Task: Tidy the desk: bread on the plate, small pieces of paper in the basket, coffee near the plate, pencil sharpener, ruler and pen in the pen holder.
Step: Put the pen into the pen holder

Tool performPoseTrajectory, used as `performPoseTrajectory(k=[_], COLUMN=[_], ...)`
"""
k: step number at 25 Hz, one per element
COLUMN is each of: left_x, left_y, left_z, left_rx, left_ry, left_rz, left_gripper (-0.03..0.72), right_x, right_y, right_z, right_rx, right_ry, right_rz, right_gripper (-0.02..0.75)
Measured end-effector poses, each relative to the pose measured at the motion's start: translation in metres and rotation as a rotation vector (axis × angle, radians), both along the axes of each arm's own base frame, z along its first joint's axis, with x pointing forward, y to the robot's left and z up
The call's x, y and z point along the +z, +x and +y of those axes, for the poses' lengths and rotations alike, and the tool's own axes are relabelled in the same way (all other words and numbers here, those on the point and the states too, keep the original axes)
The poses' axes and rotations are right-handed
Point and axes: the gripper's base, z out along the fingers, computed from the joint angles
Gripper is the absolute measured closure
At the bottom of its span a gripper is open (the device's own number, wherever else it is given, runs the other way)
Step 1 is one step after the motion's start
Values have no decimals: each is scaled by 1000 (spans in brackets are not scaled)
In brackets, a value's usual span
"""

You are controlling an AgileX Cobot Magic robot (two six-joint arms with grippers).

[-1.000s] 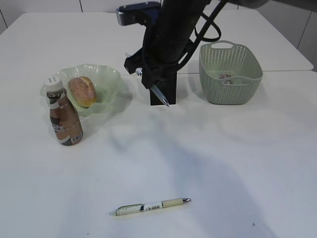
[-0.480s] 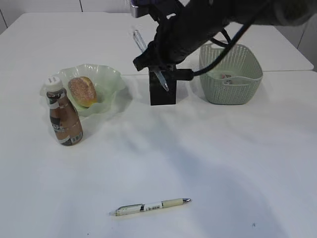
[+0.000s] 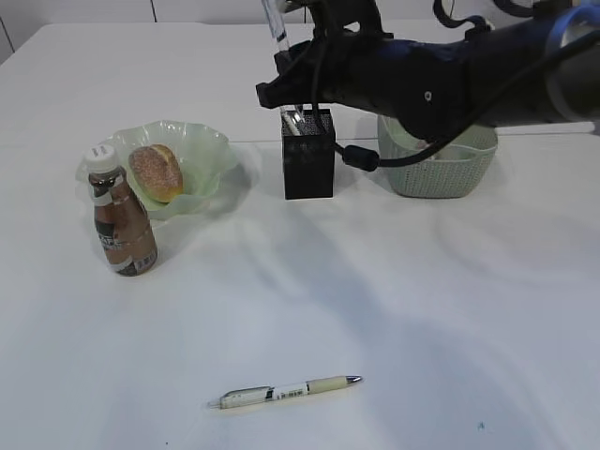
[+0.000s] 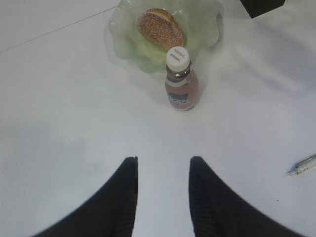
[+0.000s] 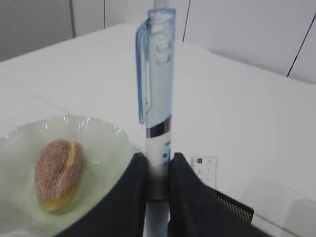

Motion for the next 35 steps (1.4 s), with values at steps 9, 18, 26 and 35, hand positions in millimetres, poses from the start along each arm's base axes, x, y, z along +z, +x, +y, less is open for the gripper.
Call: performPoseTrajectory(k=[9,18,26,35], left_x=[1,-10,-10,-10], left_y=[3,17,18,19], left_z=[-2,-9,-10,-10], left_rx=[-6,-8,-11,-12], left_ry=[-6,16,14,13], left_rz=[-18,22,16,14], left_gripper=[449,449,449,449], right_x=[-13,-22,-35,-63], right_y=[20,48,63,76], right_z=[-14,-5,-3,-21], right_rx=[-67,-75,-88,-134], right_ry=[65,83,89,68], right_rz=[-90,-122,-119,-67], right_gripper=[626,626,626,626])
